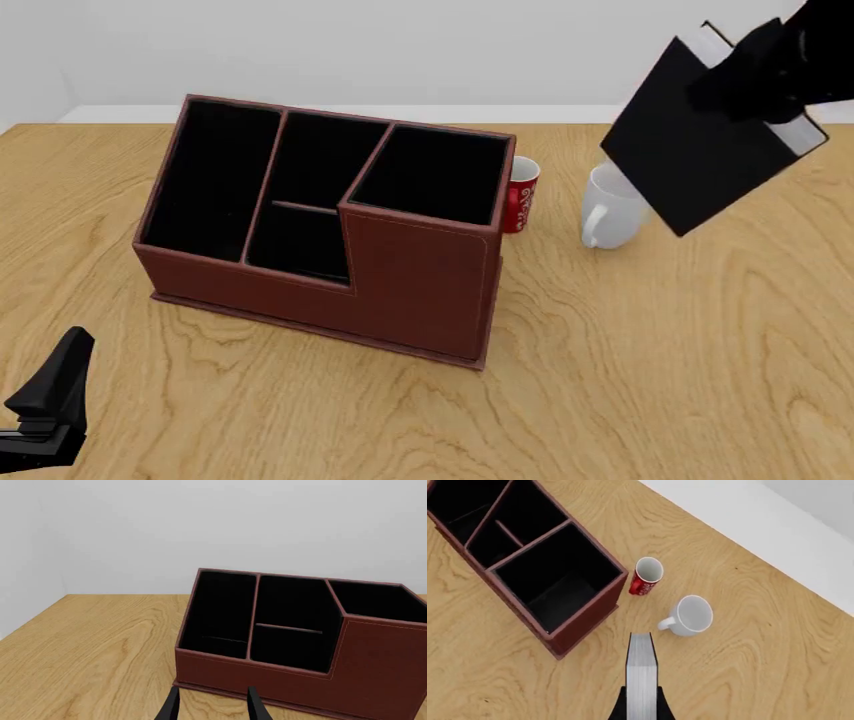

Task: Pick up the book and place it in the right compartment of the caddy.

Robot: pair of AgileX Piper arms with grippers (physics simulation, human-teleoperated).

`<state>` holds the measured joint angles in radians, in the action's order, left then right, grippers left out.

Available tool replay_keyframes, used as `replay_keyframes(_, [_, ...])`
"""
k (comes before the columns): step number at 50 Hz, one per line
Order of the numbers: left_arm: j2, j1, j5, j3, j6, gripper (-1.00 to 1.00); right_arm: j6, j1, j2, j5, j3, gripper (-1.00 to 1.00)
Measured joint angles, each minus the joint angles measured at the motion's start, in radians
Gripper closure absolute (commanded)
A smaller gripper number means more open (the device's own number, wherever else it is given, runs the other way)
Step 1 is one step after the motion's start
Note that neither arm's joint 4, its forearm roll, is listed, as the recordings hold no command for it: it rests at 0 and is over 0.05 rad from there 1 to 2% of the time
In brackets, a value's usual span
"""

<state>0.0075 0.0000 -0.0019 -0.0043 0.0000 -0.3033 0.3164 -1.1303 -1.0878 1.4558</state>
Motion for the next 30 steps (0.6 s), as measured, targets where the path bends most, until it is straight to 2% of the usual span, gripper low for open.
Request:
replay_keyframes(14, [0.0, 0.0, 0.0, 0.0, 0.0, -1.0, 0.006, 0.055, -0.079, -0.099, 0.214, 1.0])
replay_keyframes(30, [0.0, 0.0, 0.0, 0.0, 0.0, -1.0, 0.029, 0.133, -0.155, -0.128, 0.34, 1.0])
